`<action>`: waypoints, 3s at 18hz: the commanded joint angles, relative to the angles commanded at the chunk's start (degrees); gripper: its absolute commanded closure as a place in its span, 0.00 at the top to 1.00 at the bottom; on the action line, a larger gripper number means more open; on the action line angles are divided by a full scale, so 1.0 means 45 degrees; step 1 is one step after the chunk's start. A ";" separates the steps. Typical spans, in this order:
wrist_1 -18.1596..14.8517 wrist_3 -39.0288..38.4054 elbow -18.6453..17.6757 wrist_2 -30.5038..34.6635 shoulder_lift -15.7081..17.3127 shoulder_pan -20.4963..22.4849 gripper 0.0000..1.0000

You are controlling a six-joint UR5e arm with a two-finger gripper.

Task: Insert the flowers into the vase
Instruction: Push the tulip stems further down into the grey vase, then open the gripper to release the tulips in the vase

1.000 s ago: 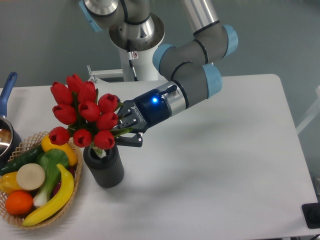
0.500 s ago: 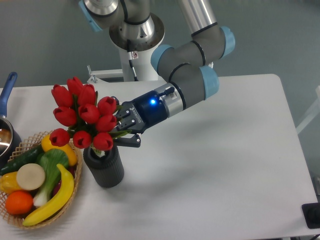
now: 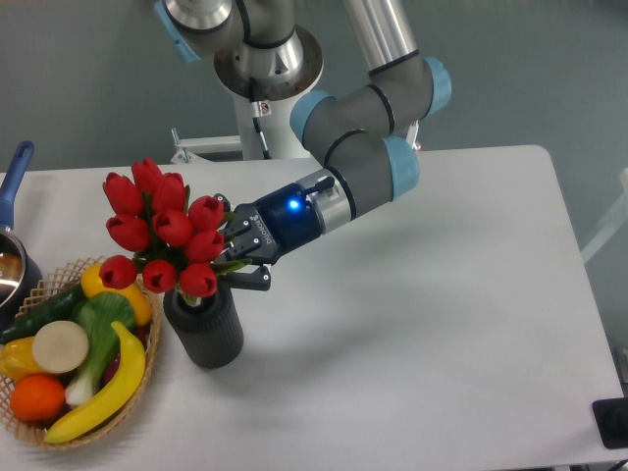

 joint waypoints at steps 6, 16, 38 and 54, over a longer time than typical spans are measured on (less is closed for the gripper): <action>0.0000 0.1483 -0.0743 0.0000 -0.0273 0.0254 0.22; 0.0000 0.2598 -0.1153 0.0000 -0.0820 0.0273 0.23; 0.0000 0.3379 -0.1407 0.0098 -0.1035 0.0293 0.55; 0.0000 0.3809 -0.1603 0.0273 -0.0879 0.0391 1.00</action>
